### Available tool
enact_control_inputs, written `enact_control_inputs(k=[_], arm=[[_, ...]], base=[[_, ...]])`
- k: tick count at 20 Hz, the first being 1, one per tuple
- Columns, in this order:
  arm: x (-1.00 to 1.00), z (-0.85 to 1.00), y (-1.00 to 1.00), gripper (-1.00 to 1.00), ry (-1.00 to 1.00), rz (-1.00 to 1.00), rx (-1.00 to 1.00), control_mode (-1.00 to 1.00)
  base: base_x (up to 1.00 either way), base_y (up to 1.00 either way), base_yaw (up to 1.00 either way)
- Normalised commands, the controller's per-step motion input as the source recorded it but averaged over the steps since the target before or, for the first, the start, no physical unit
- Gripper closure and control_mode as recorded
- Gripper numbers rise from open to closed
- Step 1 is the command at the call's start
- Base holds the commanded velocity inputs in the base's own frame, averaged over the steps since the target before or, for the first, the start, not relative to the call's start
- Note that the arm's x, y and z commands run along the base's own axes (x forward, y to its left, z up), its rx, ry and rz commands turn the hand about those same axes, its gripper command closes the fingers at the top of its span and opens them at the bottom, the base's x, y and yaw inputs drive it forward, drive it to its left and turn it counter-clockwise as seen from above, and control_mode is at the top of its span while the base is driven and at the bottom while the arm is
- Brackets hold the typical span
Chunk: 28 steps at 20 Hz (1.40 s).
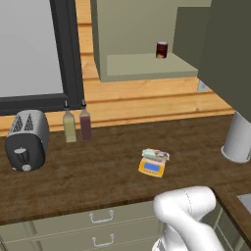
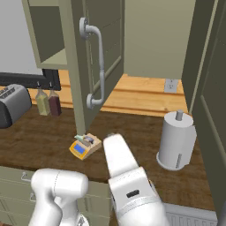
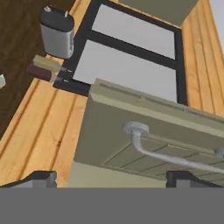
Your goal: Pick the bar and place it on the digital scale for weighing, and close the cabinet.
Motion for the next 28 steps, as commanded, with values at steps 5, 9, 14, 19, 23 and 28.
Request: enact_control_inputs(k=[5, 9, 14, 19, 23, 28], arm=[[0.73, -0.11, -0.18, -1.0, 0.01, -0.04, 0.23, -1.0], [0.8, -0.2, 0.0, -1.0, -0.01, -0.03, 0.26, -1.0], [0.89, -0.18, -0.03, -1.0, 0.0, -0.03, 0.16, -1.0], [0.84, 0.1, -0.19, -1.0, -0.02, 0.0, 0.15, -1.0], [0.46, 0.48, -0.01, -1.0, -0.1, 0.0, 0.11, -1.0], [0.26, 0.57, 0.34, -1.0, -0.06, 0.11, 0.06, -1.0]], base=[[0.0, 0.0, 0.0], [0.0, 0.0, 0.0], [0.0, 0.0, 0.0], [0.0, 0.0, 0.0], [0.0, 0.0, 0.0], [0.0, 0.0, 0.0]])
